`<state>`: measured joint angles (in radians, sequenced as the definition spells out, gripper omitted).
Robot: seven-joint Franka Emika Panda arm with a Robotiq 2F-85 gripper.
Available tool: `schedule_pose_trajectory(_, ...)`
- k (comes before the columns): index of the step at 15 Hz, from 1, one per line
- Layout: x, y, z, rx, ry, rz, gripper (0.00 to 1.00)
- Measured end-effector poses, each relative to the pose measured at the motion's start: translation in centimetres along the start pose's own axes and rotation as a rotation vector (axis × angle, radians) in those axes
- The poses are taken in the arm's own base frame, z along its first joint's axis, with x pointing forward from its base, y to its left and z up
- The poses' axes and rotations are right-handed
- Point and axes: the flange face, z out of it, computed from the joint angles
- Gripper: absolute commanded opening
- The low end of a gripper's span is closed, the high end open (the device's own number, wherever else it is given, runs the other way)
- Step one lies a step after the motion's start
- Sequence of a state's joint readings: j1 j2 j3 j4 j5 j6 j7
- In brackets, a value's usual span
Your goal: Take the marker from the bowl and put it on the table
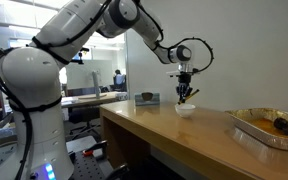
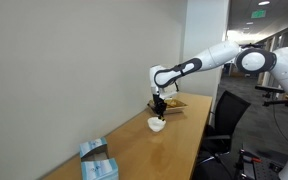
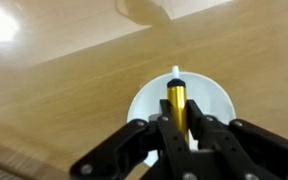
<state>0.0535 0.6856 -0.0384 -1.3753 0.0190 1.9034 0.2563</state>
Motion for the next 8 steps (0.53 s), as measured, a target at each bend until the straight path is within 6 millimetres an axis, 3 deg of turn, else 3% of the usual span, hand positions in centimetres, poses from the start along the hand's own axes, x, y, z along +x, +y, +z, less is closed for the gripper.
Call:
schedule_pose_trajectory(4,-3.8,-4.6,-2.3,-0.078,-0.094,-0.187,0.06)
schedule_pose_trajectory(8,-6.1,-9.7,-1.2,-0.138,-0.128,-0.398,0.06)
